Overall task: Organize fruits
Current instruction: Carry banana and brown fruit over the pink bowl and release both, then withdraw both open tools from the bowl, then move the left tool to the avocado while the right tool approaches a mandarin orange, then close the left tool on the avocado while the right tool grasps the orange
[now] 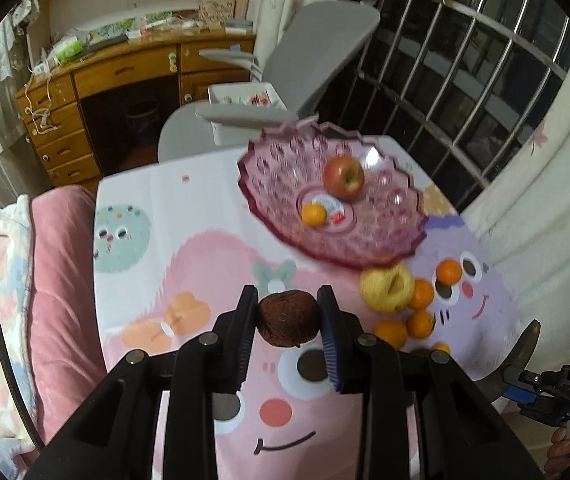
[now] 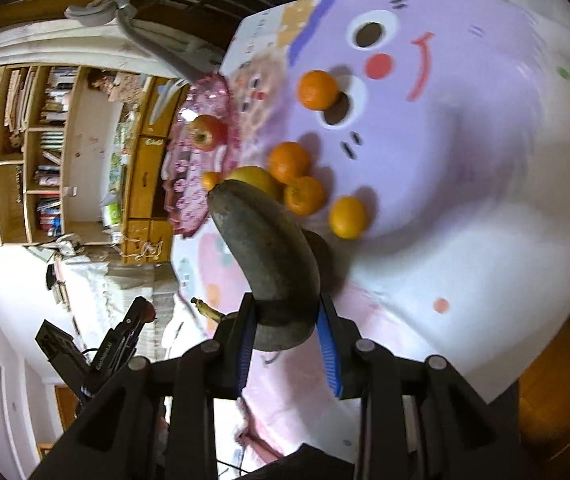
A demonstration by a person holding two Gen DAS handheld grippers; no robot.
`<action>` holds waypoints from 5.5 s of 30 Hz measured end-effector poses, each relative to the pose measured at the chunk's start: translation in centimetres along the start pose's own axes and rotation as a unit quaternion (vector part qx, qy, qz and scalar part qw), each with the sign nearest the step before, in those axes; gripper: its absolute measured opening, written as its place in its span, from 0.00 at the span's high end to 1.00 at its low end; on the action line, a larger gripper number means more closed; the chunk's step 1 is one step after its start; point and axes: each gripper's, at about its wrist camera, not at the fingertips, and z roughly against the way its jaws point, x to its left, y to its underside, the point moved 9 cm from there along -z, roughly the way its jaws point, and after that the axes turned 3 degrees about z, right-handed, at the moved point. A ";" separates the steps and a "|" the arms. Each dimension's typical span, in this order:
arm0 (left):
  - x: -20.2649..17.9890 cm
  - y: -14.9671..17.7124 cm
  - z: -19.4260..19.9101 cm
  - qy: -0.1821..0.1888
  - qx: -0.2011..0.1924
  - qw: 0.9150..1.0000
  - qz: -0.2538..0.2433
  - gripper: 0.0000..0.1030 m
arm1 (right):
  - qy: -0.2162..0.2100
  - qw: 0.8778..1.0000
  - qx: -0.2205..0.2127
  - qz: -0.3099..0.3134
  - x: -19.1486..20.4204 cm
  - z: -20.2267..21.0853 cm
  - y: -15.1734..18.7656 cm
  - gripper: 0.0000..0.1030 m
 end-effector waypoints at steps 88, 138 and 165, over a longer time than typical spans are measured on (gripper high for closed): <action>-6.6 13.6 3.4 -0.014 0.106 0.992 0.069 0.47 | 0.133 0.974 0.059 0.175 -0.6 0.2 -0.3 0.64; -12.4 13.3 -9.3 -0.103 0.206 0.941 0.249 0.24 | 0.143 0.761 0.046 0.631 1.9 -5.7 -15.3 0.35; -12.6 15.0 -15.8 -0.059 0.282 0.923 0.256 0.23 | 0.135 0.739 0.089 0.654 -0.5 -11.5 -15.2 0.48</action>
